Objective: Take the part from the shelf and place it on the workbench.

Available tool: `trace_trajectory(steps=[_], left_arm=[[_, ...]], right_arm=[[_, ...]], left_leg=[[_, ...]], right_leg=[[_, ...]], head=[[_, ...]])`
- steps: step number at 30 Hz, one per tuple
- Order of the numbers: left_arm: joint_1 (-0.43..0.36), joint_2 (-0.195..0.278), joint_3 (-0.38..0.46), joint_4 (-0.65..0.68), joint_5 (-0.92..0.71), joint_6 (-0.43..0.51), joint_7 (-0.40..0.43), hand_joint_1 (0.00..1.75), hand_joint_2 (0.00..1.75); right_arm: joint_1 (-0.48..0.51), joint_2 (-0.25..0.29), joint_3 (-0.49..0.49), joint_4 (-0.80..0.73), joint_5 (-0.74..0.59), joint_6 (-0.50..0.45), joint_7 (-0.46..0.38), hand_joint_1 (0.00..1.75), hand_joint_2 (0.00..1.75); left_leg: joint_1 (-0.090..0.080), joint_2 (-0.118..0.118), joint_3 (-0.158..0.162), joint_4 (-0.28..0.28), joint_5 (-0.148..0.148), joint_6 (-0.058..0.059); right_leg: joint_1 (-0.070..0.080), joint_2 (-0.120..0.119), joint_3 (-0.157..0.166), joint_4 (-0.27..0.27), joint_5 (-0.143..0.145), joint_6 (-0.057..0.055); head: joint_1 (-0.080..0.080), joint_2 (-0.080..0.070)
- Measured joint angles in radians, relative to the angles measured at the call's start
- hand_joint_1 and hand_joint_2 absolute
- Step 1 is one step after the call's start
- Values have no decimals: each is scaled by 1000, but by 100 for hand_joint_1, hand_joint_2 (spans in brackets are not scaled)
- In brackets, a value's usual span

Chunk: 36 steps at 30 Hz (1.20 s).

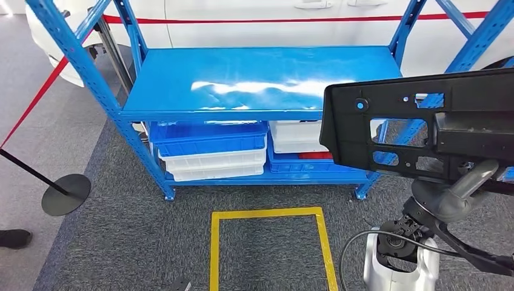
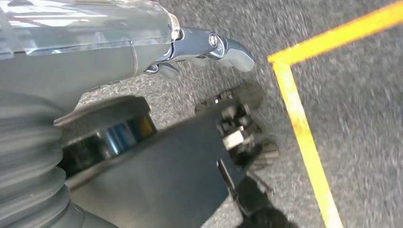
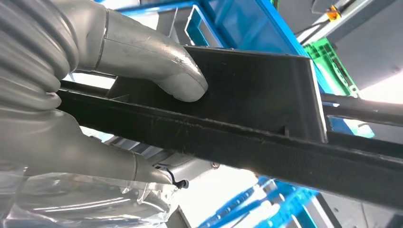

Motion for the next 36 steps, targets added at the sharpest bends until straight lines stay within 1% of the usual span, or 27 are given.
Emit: trace_trajectory(steps=[2, 4, 6, 7, 8, 9, 10, 11, 13, 14, 15, 17, 18, 19, 21, 22, 23, 24, 25, 26, 27, 29, 30, 33, 34, 35, 36], left_arm=[[-3, 0, -5, 0, -8, -2, 2, 0, 175], [-10, -1, -14, 0, -19, -5, 6, 0, 175], [-17, -1, -24, 0, -32, -8, 12, 0, 175], [-19, -1, -29, 0, -35, -8, 16, 0, 175], [-21, -1, -34, 0, -37, -9, 19, 0, 175], [-22, -1, -37, 0, -37, -9, 21, 0, 175], [-24, -1, -40, 0, -36, -8, 22, 0, 175], [-27, -1, -41, 0, -35, -8, 23, 0, 175], [-34, 0, -41, 0, -33, -8, 23, 0, 175], [-37, 0, -41, 0, -32, -7, 23, 0, 175], [-39, 1, -41, 0, -31, -7, 23, 0, 175], [-43, -1, -41, 0, -28, -6, 22, 0, 175], [-45, -3, -42, 0, -27, -5, 22, 0, 175], [-47, -4, -42, -1, -27, -5, 21, 0, 175], [-47, -6, -42, -1, -29, -5, 21, 0, 175], [-46, -7, -43, -2, -31, -7, 22, 0, 175], [-44, -8, -44, -2, -33, -8, 23, 0, 175], [-43, -8, -46, -2, -36, -8, 25, 0, 175], [-43, -9, -48, -2, -38, -9, 28, 0, 175], [-44, -10, -52, -2, -42, -10, 32, 0, 175], [-46, -11, -56, -2, -47, -12, 36, 0, 175], [-51, -12, -65, -1, -58, -13, 46, 0, 175], [-54, -12, -69, -1, -62, -13, 50, 0, 175], [-62, -12, -74, -2, -65, -13, 55, 0, 175], [-65, -13, -74, -2, -65, -13, 55, 0, 175], [-67, -13, -75, -2, -64, -13, 55, 0, 175], [-68, -13, -77, -2, -64, -13, 55, 0, 175]], right_arm=[[2, 0, -3, -4, 0, -1, -2, 175, 175], [4, 0, -7, -15, 0, -5, -7, 175, 175], [12, 1, -12, -27, 0, -9, -12, 175, 175], [19, 1, -16, -29, -1, -10, -13, 175, 175], [27, 1, -21, -31, -3, -10, -15, 175, 175], [35, 1, -27, -31, -4, -9, -16, 175, 175], [40, 0, -31, -31, -6, -7, -17, 175, 175], [43, 0, -33, -31, -7, -6, -18, 175, 175], [43, 0, -35, -30, -6, -2, -20, 175, 175], [43, -1, -35, -29, -5, -1, -20, 175, 175], [43, -1, -36, -27, -4, -1, -21, 175, 175], [46, -5, -36, -24, -2, -1, -24, 175, 175], [47, -9, -36, -22, -1, -2, -27, 175, 175], [45, -14, -36, -20, 0, -6, -31, 175, 175], [37, -23, -34, -13, 0, -20, -40, 175, 175], [34, -25, -33, -9, -1, -29, -43, 175, 175], [34, -28, -33, -6, -2, -37, -45, 175, 175], [35, -30, -32, -4, -4, -44, -47, 175, 175], [37, -33, -32, -3, -5, -47, -49, 175, 175], [39, -35, -32, -3, -7, -49, -51, 175, 175], [41, -37, -32, -4, -9, -49, -54, 175, 175], [50, -41, -33, -6, -19, -49, -58, 175, 175], [55, -42, -34, -6, -26, -47, -60, 175, 175], [65, -44, -43, -6, -42, -39, -59, 175, 175], [68, -45, -46, -5, -44, -37, -59, 175, 175], [69, -45, -48, -5, -45, -35, -58, 175, 175], [69, -45, -49, -5, -45, -35, -58, 175, 175]], left_leg=[[3, 9, -1, 2, -1, -11], [8, -17, -16, 40, -36, -20], [10, -56, -62, 158, -109, -25], [10, -65, -90, 228, -141, -24], [9, -70, -110, 279, -159, -22], [8, -72, -113, 295, -157, -17], [7, -76, -97, 269, -135, -10], [5, -87, -65, 207, -100, -1], [3, -138, 4, 69, -46, 23], [1, -160, 24, 26, -35, 31], [0, -172, 32, 8, -36, 35], [1, -154, 39, -10, -29, 34], [3, -140, 44, -22, -23, 33], [6, -126, 48, -35, -16, 34], [6, -96, 51, -48, -8, 34], [4, -80, 49, -48, -8, 35], [3, -64, 47, -47, -9, 35], [3, -49, 46, -45, -10, 34], [3, -34, 44, -43, -12, 32], [4, -20, 44, -39, -15, 29], [4, -7, 44, -33, -20, 25], [0, 11, 44, -20, -30, 15], [-3, 19, 44, -16, -34, 9], [-3, 42, 48, -10, -42, -7], [0, 28, 44, 3, -56, -12], [3, 4, 33, 33, -79, -16], [6, -28, 10, 89, -114, -19]], right_leg=[[0, 20, -7, -1, 6, -15], [-2, 37, -12, -3, 14, -28], [-1, 56, -18, -3, 20, -38], [2, 67, -22, -3, 22, -41], [5, 80, -24, -3, 24, -43], [8, 94, -26, -3, 26, -44], [11, 109, -26, -2, 27, -44], [13, 125, -26, -2, 29, -44], [15, 153, -26, -3, 33, -41], [12, 165, -29, -3, 35, -36], [7, 177, -33, -4, 39, -30], [2, 199, -40, -9, 47, -14], [4, 190, -43, -7, 45, -8], [7, 166, -52, 8, 33, -4], [11, 95, -97, 101, -23, 1], [9, 73, -128, 166, -56, 4], [6, 60, -153, 222, -78, 8], [3, 54, -164, 248, -82, 11], [-1, 49, -155, 237, -68, 14], [-3, 41, -125, 187, -40, 17], [-5, 21, -85, 114, -12, 19], [0, -20, -27, 11, 20, 10], [3, -30, -20, -6, 20, 2], [4, 2, -27, -6, 24, -20], [3, 14, -27, -8, 27, -27], [0, 25, -28, -10, 30, -33], [-1, 37, -29, -11, 33, -38]], head=[[0, 0], [0, 0], [0, 0], [0, 0], [0, 0], [0, 0], [0, 0], [0, 0], [0, 0], [0, 0], [0, 0], [0, 0], [0, 0], [0, 0], [0, 0], [1, 0], [1, 0], [1, 0], [1, 0], [1, 0], [1, 0], [1, 0], [0, 0], [0, 0], [0, 0], [0, 0], [0, 0]])
